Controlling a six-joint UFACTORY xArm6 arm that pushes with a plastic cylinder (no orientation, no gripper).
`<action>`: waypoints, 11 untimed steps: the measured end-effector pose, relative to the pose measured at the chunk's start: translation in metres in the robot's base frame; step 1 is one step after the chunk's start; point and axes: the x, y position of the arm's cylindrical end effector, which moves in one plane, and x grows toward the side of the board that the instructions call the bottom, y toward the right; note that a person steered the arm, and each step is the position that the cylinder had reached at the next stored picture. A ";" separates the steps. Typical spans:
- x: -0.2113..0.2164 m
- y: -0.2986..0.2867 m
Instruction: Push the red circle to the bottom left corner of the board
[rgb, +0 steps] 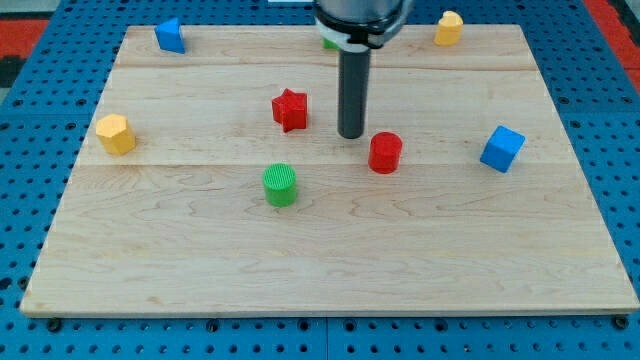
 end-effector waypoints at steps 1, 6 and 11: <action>0.005 0.028; 0.112 0.020; 0.195 0.093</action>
